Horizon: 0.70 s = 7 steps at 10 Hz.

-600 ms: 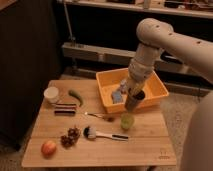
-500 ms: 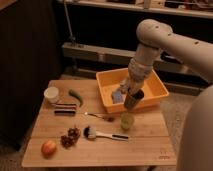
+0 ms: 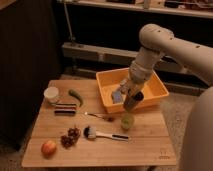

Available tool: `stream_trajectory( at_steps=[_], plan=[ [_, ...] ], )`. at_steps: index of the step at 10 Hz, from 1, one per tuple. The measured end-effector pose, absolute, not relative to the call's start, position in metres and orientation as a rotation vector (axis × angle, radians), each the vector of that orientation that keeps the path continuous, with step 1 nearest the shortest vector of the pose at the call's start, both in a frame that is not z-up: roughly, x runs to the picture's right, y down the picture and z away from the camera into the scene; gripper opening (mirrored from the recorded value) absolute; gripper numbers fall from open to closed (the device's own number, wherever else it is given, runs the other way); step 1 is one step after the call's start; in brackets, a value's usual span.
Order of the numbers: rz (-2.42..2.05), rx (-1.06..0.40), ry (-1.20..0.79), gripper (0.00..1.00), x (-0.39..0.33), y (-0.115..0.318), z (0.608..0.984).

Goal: Stack cups on top of each other

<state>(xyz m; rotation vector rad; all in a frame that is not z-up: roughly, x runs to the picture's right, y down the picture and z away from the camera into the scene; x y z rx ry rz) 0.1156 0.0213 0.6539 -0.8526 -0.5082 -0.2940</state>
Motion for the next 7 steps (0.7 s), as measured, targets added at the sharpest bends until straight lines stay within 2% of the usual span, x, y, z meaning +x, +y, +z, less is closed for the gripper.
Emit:
stream_trajectory(
  at_steps=[7],
  plan=[
    [-0.322, -0.911, -0.478, 0.00, 0.101, 0.054, 0.668]
  ],
)
